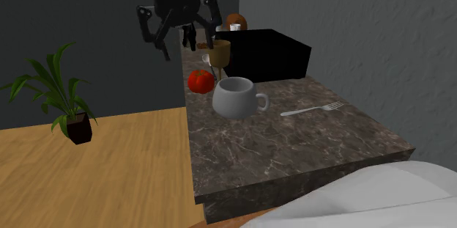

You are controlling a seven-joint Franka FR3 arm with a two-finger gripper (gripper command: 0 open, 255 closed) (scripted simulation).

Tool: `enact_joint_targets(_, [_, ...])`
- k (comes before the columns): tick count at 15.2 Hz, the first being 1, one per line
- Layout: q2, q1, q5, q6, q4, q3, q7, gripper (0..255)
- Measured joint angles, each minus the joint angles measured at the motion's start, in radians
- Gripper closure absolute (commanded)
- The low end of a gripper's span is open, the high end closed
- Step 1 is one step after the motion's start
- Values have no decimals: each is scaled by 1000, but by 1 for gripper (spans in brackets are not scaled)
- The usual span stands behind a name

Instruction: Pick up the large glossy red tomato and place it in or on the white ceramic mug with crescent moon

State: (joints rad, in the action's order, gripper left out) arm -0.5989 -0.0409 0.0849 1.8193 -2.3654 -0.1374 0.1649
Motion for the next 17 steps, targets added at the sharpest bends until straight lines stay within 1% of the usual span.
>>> enact_joint_targets(3, [135,-28,76,37,66,-86,117,0])
enact_joint_targets(5, [228,-50,141,51,113,-135,195,0])
enact_joint_targets(8, [377,-72,255,46,198,-206,329,0])
enact_joint_targets(10, [477,-79,338,23,261,-241,416,0])
enact_joint_targets(12, [589,-77,426,-18,344,-266,499,0])
enact_joint_targets(14, [701,-65,513,-65,431,-274,568,0])
enact_joint_targets(17, [882,-16,635,-157,584,-269,664,0])
